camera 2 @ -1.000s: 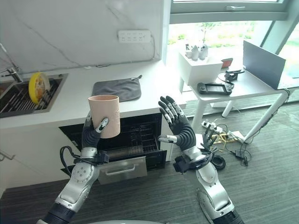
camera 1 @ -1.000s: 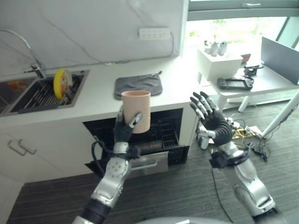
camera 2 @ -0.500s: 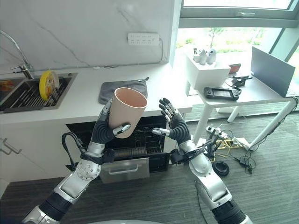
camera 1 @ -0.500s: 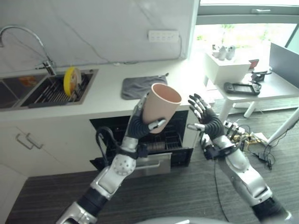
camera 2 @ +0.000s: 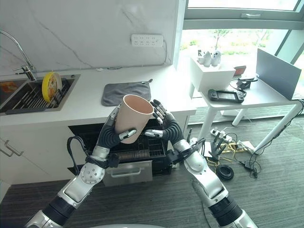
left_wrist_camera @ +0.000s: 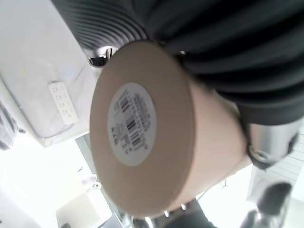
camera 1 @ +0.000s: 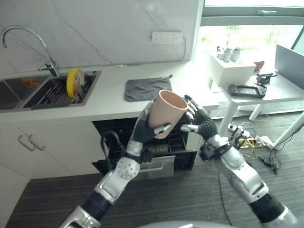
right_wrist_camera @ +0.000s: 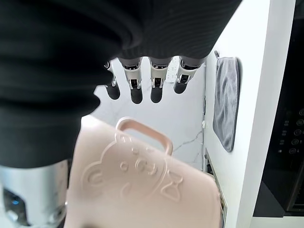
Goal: Place the dishes in the dishwasher.
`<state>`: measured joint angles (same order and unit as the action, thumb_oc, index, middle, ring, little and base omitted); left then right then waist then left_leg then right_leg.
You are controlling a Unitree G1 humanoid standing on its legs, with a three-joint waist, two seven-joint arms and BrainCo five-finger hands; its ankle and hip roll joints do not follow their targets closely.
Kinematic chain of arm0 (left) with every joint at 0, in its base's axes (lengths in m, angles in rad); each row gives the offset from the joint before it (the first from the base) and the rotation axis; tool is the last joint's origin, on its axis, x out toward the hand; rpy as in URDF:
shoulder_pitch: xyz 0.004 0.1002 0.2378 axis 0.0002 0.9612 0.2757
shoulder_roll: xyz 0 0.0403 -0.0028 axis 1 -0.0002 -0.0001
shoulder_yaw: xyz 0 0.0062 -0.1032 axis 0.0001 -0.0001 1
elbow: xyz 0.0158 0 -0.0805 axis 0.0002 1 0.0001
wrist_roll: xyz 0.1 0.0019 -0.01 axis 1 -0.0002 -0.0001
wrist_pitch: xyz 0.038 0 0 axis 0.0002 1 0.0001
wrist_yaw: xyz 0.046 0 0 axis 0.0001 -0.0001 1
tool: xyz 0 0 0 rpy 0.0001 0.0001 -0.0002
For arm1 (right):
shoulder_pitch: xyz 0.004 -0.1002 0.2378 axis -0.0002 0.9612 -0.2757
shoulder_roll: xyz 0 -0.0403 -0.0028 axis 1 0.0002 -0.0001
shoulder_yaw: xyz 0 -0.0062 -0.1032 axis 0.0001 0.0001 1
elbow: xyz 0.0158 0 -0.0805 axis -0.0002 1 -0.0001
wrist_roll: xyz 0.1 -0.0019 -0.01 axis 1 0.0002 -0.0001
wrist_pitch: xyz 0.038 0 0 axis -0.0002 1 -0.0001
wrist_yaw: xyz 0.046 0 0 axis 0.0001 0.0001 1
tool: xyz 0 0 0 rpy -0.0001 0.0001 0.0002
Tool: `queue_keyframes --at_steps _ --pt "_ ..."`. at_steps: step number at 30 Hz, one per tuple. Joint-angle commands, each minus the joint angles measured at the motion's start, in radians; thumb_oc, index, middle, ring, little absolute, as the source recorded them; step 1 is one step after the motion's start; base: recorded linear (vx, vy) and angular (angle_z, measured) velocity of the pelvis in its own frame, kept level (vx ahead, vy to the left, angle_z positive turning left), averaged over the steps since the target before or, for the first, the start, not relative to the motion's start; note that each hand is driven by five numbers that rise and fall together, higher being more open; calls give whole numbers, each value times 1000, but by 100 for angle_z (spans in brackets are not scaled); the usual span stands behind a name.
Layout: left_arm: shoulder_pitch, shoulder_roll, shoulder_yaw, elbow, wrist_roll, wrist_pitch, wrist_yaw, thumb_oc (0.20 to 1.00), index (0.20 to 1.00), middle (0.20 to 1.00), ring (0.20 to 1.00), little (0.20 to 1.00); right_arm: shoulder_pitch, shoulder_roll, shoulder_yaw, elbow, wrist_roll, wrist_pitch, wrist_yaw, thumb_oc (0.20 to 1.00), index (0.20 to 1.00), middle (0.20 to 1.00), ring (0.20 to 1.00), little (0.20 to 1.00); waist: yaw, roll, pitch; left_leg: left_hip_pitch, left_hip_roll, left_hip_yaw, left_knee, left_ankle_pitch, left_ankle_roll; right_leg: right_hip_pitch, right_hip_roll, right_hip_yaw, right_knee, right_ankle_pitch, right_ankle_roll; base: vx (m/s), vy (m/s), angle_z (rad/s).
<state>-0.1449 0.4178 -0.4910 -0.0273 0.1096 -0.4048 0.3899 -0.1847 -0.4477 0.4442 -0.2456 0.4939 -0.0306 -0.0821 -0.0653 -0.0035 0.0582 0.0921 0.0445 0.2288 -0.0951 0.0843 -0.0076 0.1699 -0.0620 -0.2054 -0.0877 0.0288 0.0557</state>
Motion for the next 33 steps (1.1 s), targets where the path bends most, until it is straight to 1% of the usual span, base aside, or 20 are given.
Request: queue_keyframes --at_steps 1,5,7,9,11,14,17,21,25,27,30,33 --pt "-94 3 -25 11 31 -27 7 200 200 200 200 200 -90 37 -18 -44 41 -43 -1 1000 1000 1000 1000 1000 19 -25 10 92 17 -14 8 -106 -24 -19 -50 21 0 18 69 0 0 0" --pt "-91 8 -32 10 41 -21 14 200 200 200 200 200 -98 34 -15 -64 78 -20 33 1000 1000 1000 1000 1000 18 -25 12 91 17 -11 8 -106 -23 -20 -51 21 0 18 69 0 0 0" --pt "-87 10 -36 15 55 -22 16 200 200 200 200 200 -101 35 -2 -70 136 -6 72 1000 1000 1000 1000 1000 20 -25 11 92 18 -9 8 -106 -23 -18 -50 20 0 16 68 -36 6 0" --pt "-81 15 -35 20 63 -32 15 200 200 200 200 200 -92 37 4 -76 262 34 134 1000 1000 1000 1000 1000 22 -26 11 91 18 -13 8 -104 -24 -17 -49 19 0 15 67 -38 2 0" --pt "-79 19 -34 22 78 -50 19 200 200 200 200 200 -83 44 19 -78 338 58 175 1000 1000 1000 1000 1000 26 -28 11 91 17 -18 8 -104 -24 -15 -47 19 0 13 64 -18 0 0" --pt "-86 16 -46 31 86 -67 21 200 200 200 200 200 -87 55 43 -69 362 53 183 1000 1000 1000 1000 1000 33 -30 10 91 15 -30 8 -103 -22 -11 -44 23 0 11 61 0 0 0" --pt "-94 13 -58 38 95 -73 13 200 200 200 200 200 -98 68 51 -61 356 44 175 1000 1000 1000 1000 1000 38 -29 5 90 14 -35 8 -103 -21 -8 -46 17 0 11 62 13 -8 4" --pt "-102 16 -64 39 118 -82 18 200 200 200 200 200 -107 77 68 -59 368 96 185 1000 1000 1000 1000 1000 39 -27 3 89 13 -36 8 -104 -18 -9 -50 14 0 11 63 13 4 8" --pt "-112 18 -78 41 112 -66 5 200 200 200 200 200 -114 84 89 -42 290 85 185 1000 1000 1000 1000 1000 41 -26 2 87 12 -39 8 -105 -17 -9 -51 11 0 11 65 6 6 9" --pt "-117 22 -90 48 128 -70 4 200 200 200 200 200 -129 72 94 -35 239 87 173 1000 1000 1000 1000 1000 41 -27 1 86 11 -39 8 -106 -18 -9 -52 12 0 11 66 0 0 0" --pt "-123 22 -98 50 130 -66 0 200 200 200 200 200 -142 63 96 -25 169 74 165 1000 1000 1000 1000 1000 41 -27 2 86 11 -40 8 -107 -16 -9 -52 12 0 12 66 0 0 0" --pt "-127 19 -102 51 136 -63 -7 200 200 200 200 200 -160 62 99 -23 136 86 175 1000 1000 1000 1000 1000 42 -28 5 87 10 -39 8 -108 -15 -9 -53 11 0 12 66 0 0 0"
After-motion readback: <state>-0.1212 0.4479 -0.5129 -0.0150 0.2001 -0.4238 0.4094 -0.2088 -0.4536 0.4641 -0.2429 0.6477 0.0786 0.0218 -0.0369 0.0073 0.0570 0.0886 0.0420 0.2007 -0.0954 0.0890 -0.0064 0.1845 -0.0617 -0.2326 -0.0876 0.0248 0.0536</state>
